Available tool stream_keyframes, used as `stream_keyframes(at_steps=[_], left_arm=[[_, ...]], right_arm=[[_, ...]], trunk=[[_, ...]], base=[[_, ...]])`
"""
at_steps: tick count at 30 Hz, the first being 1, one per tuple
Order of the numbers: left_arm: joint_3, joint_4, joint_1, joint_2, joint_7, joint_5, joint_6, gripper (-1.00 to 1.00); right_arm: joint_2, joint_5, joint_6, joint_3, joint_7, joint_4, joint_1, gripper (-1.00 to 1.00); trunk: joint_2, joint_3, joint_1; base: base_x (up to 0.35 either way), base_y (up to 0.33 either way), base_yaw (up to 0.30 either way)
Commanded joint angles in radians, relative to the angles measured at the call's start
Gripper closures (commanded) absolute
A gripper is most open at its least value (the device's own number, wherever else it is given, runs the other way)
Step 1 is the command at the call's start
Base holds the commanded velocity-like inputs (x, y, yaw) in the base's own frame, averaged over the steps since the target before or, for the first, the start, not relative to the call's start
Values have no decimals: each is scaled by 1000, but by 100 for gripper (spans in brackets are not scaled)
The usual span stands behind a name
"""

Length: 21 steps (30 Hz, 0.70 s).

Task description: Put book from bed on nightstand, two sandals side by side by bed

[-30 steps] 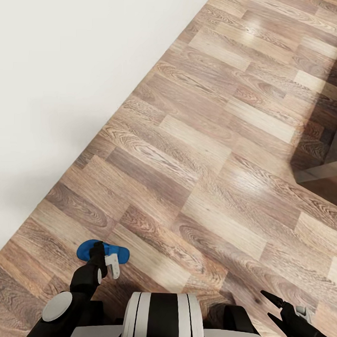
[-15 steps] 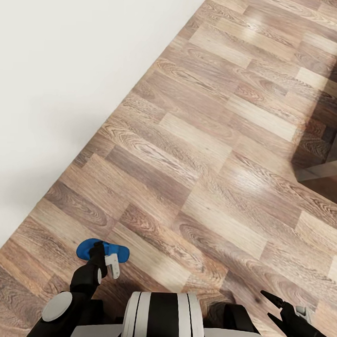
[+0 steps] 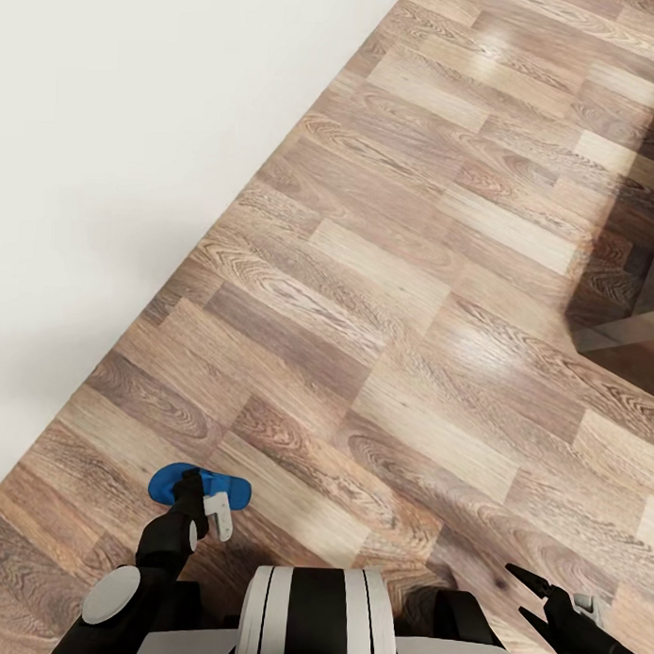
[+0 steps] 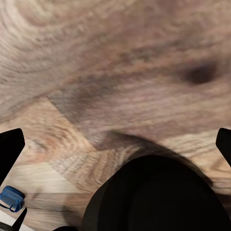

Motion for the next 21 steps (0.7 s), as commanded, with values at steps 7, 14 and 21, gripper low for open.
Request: stream_keyframes(at_steps=[7,14,21], left_arm=[[-3,-1,0,1,-8,-7,5,-100],[-3,-2,0,1,-8,-7,5,-100],[-4,-3,0,1,-8,-7,5,-100]], right_arm=[[1,-2,6,-3,1,0,-1,-100],[1,-2,6,-2,1,0,-1,-100],[0,-2,6,-2,1,0,0,-100]], trunk=[[0,0,0],[0,0,0],[0,0,0]], base=[[0,0,0],[0,0,0],[0,0,0]])
